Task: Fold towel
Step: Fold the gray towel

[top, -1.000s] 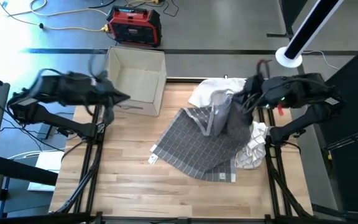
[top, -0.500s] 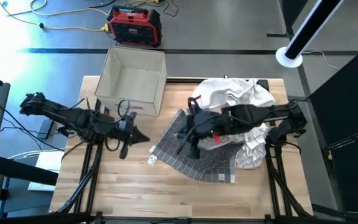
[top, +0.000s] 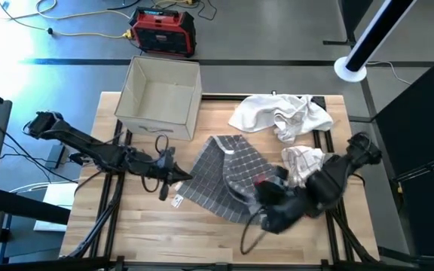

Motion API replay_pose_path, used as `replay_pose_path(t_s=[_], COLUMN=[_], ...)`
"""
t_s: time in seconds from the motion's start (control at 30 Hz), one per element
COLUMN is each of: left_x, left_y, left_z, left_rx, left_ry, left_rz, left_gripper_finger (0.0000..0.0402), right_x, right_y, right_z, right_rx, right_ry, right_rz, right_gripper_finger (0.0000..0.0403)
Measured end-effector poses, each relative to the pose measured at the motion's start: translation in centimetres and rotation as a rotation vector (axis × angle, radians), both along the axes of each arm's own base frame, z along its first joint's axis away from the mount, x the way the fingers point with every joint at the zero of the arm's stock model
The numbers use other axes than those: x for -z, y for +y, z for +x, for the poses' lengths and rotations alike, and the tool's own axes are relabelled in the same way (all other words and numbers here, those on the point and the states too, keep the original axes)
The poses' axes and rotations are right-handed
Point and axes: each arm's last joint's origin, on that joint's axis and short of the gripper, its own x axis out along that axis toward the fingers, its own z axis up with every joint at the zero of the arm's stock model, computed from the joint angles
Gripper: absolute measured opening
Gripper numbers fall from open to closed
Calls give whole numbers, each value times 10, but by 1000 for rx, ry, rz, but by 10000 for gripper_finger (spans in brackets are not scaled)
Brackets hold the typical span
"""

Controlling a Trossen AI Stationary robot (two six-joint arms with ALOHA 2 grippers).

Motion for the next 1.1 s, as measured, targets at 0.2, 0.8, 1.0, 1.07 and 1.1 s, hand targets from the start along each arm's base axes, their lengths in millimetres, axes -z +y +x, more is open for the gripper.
replay_pose_path(t_s=[0.2,0.8,1.0,1.07,1.1], left_x=[15,52,51,56,57], left_y=[1,21,34,35,35], left_z=[31,132,153,155,153], left_rx=[-24,98,174,217,240], left_ry=[-88,240,368,423,452], left_rz=[12,585,909,945,956], left_gripper_finger=[0,67,142,161,168], right_x=[14,70,70,70,70], right_y=[35,97,102,103,103], right_z=[-43,-111,-127,-130,-131], right_rx=[111,255,272,266,264], right_ry=[68,167,174,177,178], right_rz=[70,257,249,242,237], right_gripper_finger=[0,0,0,0,0])
